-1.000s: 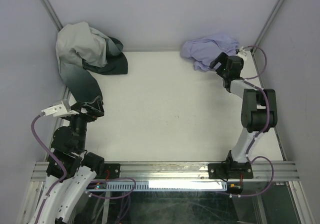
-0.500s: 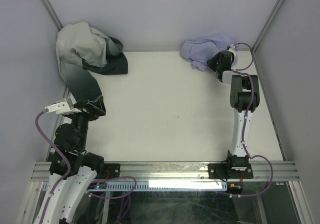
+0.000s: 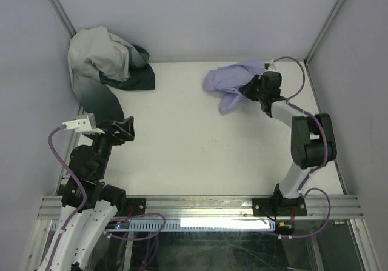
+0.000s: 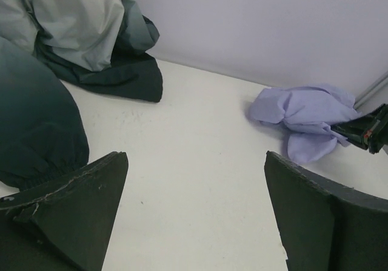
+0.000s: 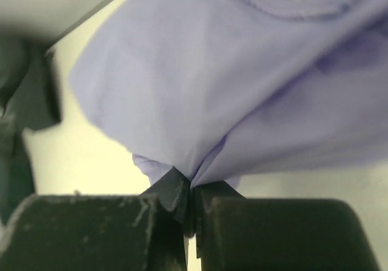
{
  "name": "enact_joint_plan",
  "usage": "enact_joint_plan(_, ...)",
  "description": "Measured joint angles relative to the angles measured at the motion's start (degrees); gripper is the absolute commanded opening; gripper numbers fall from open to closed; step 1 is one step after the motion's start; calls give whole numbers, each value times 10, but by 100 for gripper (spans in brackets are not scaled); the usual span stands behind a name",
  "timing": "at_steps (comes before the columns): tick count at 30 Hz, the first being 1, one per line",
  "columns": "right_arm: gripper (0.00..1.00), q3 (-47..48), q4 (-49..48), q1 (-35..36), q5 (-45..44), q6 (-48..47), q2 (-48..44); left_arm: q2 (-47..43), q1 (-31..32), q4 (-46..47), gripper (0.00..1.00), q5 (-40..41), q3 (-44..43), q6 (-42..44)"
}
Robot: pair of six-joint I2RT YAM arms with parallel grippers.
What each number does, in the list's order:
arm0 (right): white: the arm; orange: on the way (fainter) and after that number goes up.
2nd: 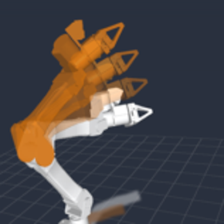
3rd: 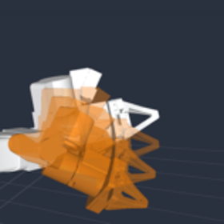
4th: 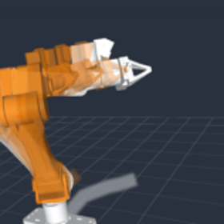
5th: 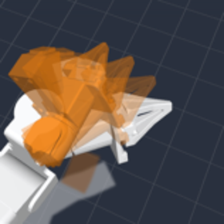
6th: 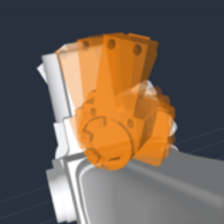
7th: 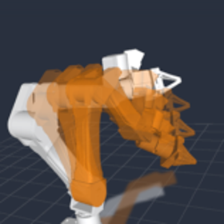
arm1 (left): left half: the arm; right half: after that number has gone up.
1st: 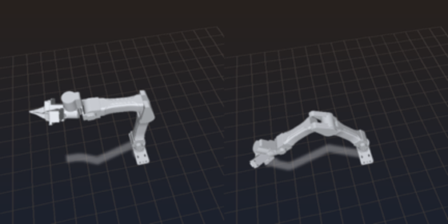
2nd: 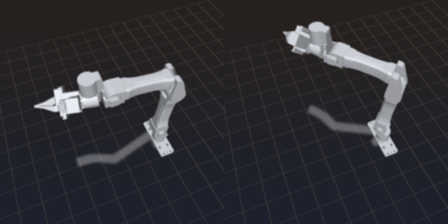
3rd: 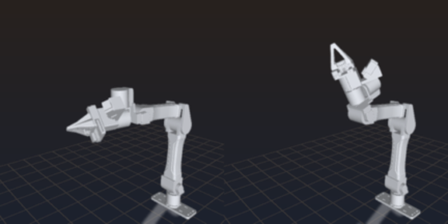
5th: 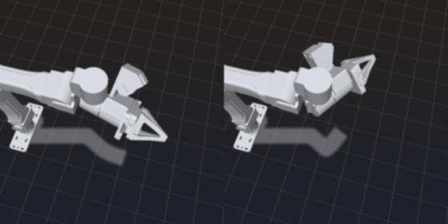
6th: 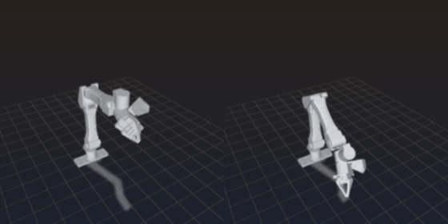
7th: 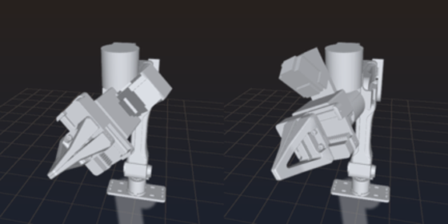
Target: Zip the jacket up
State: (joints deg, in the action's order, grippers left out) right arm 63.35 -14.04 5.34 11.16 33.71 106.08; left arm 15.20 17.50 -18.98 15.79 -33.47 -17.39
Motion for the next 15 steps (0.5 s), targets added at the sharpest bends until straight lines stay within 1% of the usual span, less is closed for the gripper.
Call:
enact_joint_plan(3,0,-49,24,58,3,-11,-94,12,0,2,99,-30,0,-3)
enact_joint_plan(4,0,-71,31,90,2,-11,-130,20,0,4,99,-45,0,-6)
enact_joint_plan(5,0,-83,37,106,2,-11,-150,27,0,5,99,-57,0,-10)
enact_joint_plan(9,0,-143,63,214,-11,-3,-227,62,0,7,99,-109,0,-33)
enact_joint_plan(12,14,-163,89,283,-22,6,-254,94,0,10,99,-150,0,-67)
enact_joint_plan(15,31,-162,128,320,-27,2,-264,122,0,11,99,-173,0,-114)
